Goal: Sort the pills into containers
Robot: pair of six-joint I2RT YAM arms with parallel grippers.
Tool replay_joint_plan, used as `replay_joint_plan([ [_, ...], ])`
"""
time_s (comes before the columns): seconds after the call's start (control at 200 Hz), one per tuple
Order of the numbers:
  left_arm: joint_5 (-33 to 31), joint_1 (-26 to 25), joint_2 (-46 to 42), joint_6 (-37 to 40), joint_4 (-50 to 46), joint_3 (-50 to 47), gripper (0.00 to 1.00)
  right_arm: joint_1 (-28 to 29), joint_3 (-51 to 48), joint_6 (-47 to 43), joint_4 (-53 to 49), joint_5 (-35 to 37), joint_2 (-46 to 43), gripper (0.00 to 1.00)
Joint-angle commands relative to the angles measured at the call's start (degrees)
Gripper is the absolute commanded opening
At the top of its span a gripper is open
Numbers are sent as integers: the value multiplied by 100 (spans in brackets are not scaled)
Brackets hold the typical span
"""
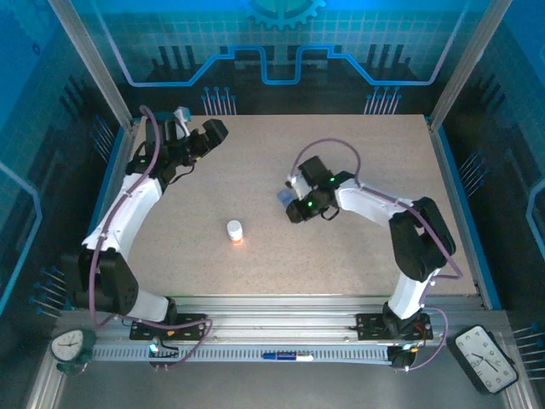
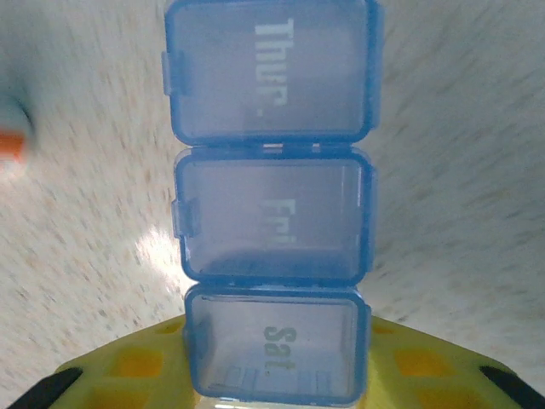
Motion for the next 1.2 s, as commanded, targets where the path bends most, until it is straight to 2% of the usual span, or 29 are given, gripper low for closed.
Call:
replay_joint_plan([
  [0.0, 759, -308, 221, -583, 591, 194, 99, -212, 440, 346, -18, -563, -255, 33],
  [0.275, 942, -1161, 788, -1033, 1049, 542, 99, -424, 1075, 534, -217, -768, -217, 33],
  [0.42, 953, -1401, 982, -1200, 1237, 595, 99, -454, 1192, 682, -159, -916, -133, 32],
  [1.196, 974, -1635, 1200, -1442, 1608, 623, 99, -407, 991, 915, 161, -1193, -83, 32],
])
